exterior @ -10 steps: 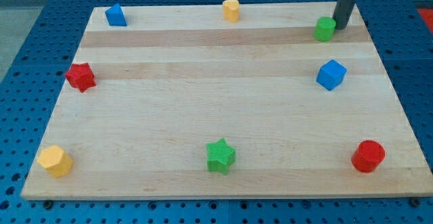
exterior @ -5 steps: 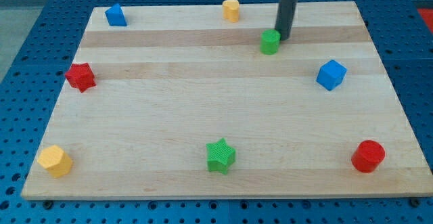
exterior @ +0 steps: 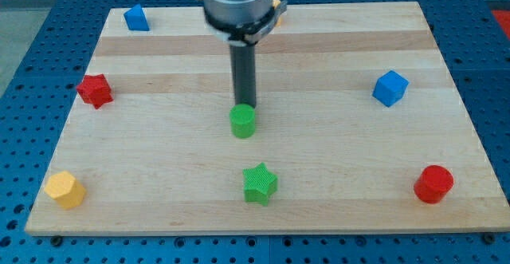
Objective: Push the green circle into the green star
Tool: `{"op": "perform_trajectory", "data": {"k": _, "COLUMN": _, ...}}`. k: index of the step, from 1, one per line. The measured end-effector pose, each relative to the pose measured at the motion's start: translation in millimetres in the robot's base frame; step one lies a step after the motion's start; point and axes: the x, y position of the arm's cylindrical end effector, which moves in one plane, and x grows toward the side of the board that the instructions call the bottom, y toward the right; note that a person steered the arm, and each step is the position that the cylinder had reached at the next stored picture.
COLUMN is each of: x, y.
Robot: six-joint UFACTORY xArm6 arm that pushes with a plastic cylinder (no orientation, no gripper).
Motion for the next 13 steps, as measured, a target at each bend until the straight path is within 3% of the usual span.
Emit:
{"op": "perform_trajectory", "data": {"k": 1, "x": 32, "y": -21}}
{"op": "perform_trajectory", "data": {"k": 5, "x": 75, "y": -29}}
{"op": "perform_trajectory", "data": {"k": 13, "x": 84, "y": -22}}
